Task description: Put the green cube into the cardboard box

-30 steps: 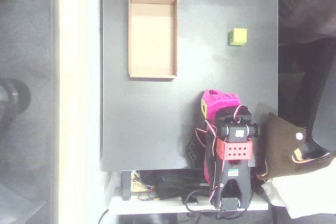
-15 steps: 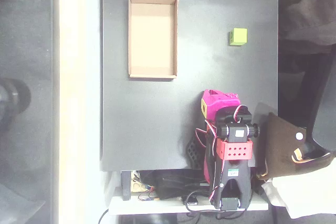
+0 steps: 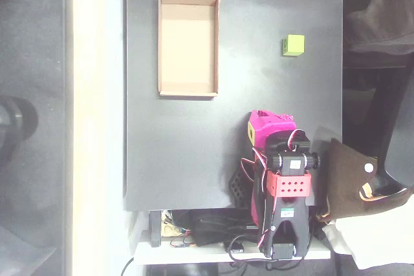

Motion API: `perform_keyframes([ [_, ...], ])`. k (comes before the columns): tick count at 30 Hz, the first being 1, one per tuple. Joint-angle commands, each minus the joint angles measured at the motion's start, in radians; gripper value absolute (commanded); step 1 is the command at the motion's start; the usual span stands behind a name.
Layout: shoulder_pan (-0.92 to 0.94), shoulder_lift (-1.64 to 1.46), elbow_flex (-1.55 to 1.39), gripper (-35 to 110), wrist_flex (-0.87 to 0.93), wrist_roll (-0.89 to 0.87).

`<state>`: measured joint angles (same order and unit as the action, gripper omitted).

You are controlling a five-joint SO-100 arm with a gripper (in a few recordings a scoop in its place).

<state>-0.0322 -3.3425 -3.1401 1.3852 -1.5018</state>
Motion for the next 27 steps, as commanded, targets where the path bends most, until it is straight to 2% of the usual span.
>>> perform_keyframes([
  [1,-0.009,0.003,0.017,1,0.014,0.008],
  [17,-0.02,0.032,0.566,1,0.014,0.009],
  [27,-0.008,0.431,1.002,1,0.012,0.009],
])
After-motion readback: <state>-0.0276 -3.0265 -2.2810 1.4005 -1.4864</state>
